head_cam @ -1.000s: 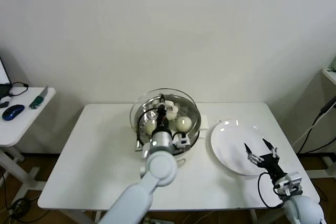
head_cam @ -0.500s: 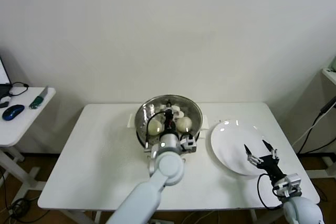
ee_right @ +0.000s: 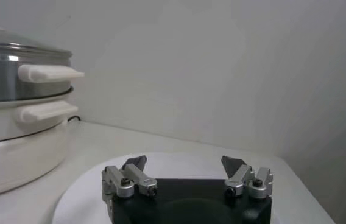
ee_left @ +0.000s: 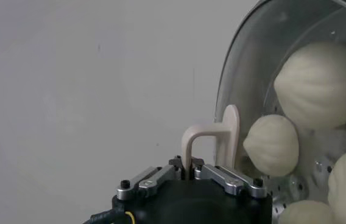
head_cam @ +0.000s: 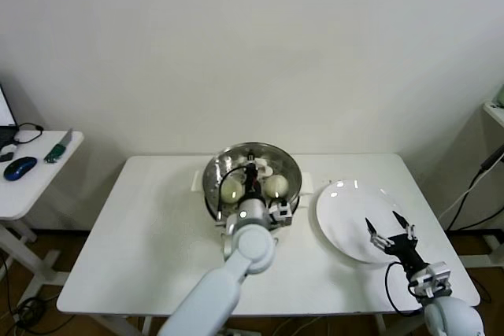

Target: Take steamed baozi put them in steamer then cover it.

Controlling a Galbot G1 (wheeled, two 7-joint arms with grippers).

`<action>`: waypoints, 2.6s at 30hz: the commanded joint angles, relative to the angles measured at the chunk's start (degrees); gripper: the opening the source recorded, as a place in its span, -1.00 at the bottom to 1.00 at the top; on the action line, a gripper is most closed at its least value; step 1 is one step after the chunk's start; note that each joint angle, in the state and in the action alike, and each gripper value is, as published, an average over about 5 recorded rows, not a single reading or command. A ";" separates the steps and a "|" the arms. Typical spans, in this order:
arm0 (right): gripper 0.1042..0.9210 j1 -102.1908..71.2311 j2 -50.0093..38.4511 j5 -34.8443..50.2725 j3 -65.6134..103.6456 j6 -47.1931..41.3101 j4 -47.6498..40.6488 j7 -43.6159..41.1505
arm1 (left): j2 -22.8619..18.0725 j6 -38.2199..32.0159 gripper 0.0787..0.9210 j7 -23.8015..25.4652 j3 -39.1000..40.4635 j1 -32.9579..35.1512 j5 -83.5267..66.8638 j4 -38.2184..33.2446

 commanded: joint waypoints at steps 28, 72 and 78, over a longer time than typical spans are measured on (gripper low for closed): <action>0.76 1.48 0.42 -1.56 -0.97 -2.87 -0.07 0.51 | 8.33 2.79 0.19 2.39 1.67 3.96 -4.52 -15.28; 0.76 0.32 -0.31 -1.06 -2.24 -1.72 2.57 -0.76 | 8.47 -53.02 0.77 -27.36 -41.09 44.30 -88.84 -15.37; 0.76 0.35 -0.34 -0.43 -2.19 -0.83 2.01 -0.60 | 7.42 -51.40 0.77 -26.39 -41.55 43.25 -87.93 -13.16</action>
